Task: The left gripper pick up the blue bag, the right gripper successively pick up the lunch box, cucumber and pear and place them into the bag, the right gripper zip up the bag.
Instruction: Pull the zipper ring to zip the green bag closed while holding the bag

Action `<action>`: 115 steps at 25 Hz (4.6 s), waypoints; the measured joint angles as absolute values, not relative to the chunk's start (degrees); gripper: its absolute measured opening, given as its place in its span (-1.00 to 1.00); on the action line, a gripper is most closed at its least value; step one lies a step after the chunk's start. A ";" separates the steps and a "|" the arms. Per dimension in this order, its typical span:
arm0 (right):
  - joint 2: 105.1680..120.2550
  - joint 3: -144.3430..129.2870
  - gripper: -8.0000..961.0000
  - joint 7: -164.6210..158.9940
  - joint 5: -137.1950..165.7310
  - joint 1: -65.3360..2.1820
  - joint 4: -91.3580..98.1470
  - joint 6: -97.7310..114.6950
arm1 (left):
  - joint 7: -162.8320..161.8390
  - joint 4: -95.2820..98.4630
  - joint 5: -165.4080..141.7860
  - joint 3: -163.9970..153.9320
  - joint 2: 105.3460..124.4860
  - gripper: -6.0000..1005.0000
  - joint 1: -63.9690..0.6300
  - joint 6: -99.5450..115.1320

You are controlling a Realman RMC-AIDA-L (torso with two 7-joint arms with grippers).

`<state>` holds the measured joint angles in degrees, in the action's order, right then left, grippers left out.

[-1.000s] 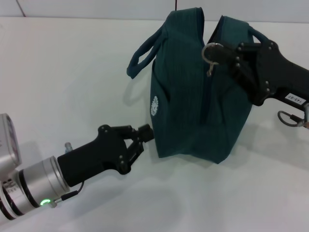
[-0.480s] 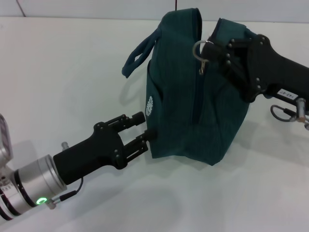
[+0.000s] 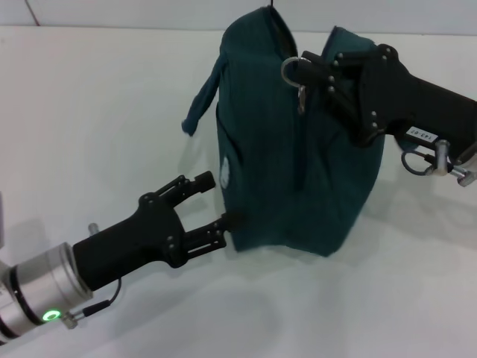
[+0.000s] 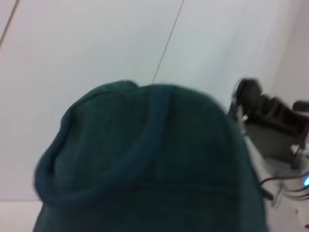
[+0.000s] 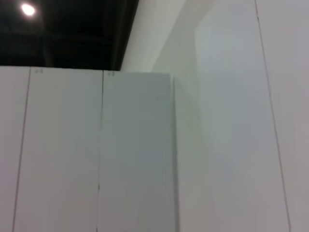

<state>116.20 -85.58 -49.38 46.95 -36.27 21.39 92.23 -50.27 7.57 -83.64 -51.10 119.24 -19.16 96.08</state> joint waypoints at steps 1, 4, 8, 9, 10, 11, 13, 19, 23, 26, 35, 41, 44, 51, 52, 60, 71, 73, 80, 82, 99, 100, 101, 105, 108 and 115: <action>116.20 -85.61 -0.98 -49.09 46.95 -36.27 21.30 91.92 | -50.77 8.29 -83.64 -51.10 119.21 0.56 -18.71 96.63; 116.19 -86.11 -0.98 -48.58 46.96 -36.40 21.22 90.93 | -52.53 9.99 -83.99 -51.10 119.19 0.68 -17.53 98.07; 116.19 -86.71 -0.98 -48.51 46.73 -36.63 21.38 90.73 | -53.45 9.81 -85.23 -51.08 119.45 0.75 -17.31 98.26; 116.19 -86.86 -0.98 -48.51 46.66 -36.85 21.38 91.05 | -53.31 9.57 -85.25 -51.08 119.58 0.75 -17.28 97.69; 116.19 -86.95 -0.98 -48.52 46.60 -37.01 21.40 91.53 | -53.16 9.46 -85.23 -51.07 119.70 0.74 -17.27 97.11; 116.19 -87.02 -0.98 -48.56 46.42 -37.15 21.46 92.14 | -52.95 9.36 -85.18 -51.07 119.88 0.74 -17.29 96.18; 116.19 -87.56 -0.98 -48.70 45.79 -37.29 21.52 92.94 | -52.59 9.27 -84.96 -51.06 120.17 0.74 -17.58 94.68; 116.20 -91.45 -0.98 -48.87 42.25 -37.47 21.86 92.25 | -48.99 5.06 -83.21 -50.16 120.18 0.73 -19.67 92.05; 116.19 -91.71 -0.98 -48.71 40.88 -36.49 21.94 91.79 | -47.96 4.52 -82.13 -50.08 120.17 0.72 -19.69 90.99; 116.19 -91.28 -0.98 -48.66 40.36 -35.61 22.92 92.18 | -47.79 4.38 -81.47 -50.07 120.12 0.72 -19.46 90.95; 116.19 -91.49 -0.98 -48.62 39.77 -34.22 21.83 91.97 | -44.26 3.03 -77.18 -49.81 120.42 0.70 -19.12 91.47; 116.19 -91.43 -0.98 -48.60 39.77 -33.88 21.72 92.13 | -32.47 -2.89 -71.86 -49.83 120.70 0.69 -19.79 91.63; 116.19 -91.48 -0.98 -48.59 39.77 -33.81 21.88 92.30 | -30.19 -4.35 -70.46 -49.92 120.67 0.68 -20.25 91.59; 116.19 -91.49 -0.98 -48.93 39.77 -33.84 22.12 93.59 | -31.67 -4.58 -74.06 -50.27 120.50 0.67 -22.39 90.52; 116.19 -91.49 -0.98 -48.96 39.77 -33.93 22.14 94.14 | -31.82 -4.66 -74.34 -50.28 120.54 0.67 -22.69 90.18; 116.19 -91.59 -0.98 -48.97 39.80 -34.16 22.22 95.45 | -31.98 -6.19 -74.72 -50.31 120.61 0.65 -24.71 88.93; 116.19 -91.58 -0.98 -49.03 39.82 -33.93 22.24 95.54 | -31.63 -5.89 -74.55 -49.98 120.49 0.31 -24.28 88.78; 116.19 -91.58 -0.98 -49.04 39.82 -33.84 22.25 95.54 | -31.78 -5.86 -74.27 -49.85 120.50 0.18 -24.21 88.76; 116.19 -91.19 -0.98 -49.04 39.24 -33.37 21.81 95.54 | -31.53 -5.16 -74.69 -50.31 120.05 -0.32 -24.17 88.77; 116.19 -91.10 -0.98 -49.02 39.08 -32.88 21.86 95.54 | -31.51 -4.40 -74.73 -50.51 120.04 -0.45 -23.74 88.77; 115.93 -89.21 -0.98 -48.56 36.32 -30.45 21.75 95.53 | -31.28 -1.06 -74.89 -53.94 119.92 -0.79 -20.91 88.07; 115.93 -88.98 -0.98 -48.55 36.31 -30.19 21.73 95.55 | -31.28 -1.04 -74.89 -53.96 119.92 -0.79 -20.77 88.05; 115.93 -88.77 -0.98 -48.55 36.30 -30.01 21.73 95.55 | -31.28 -1.04 -74.89 -53.96 119.92 -0.80 -20.64 88.05; 115.93 -87.53 -0.98 -48.54 36.28 -29.19 21.88 95.63 | -31.28 -1.04 -74.90 -53.97 119.90 -0.83 -20.21 88.03; 115.89 -86.78 -0.98 -48.56 36.28 -28.77 21.65 96.04 | -31.02 -0.99 -74.90 -53.97 119.88 -0.84 -19.99 88.02; 115.84 -86.48 -0.98 -48.57 36.26 -27.81 21.50 96.11 | -30.34 -0.96 -74.90 -53.96 119.88 -0.84 -19.87 87.98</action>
<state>115.84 -86.48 -48.57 36.26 -27.81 21.50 96.11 -30.34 -0.96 -74.90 -53.96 119.88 -19.87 87.98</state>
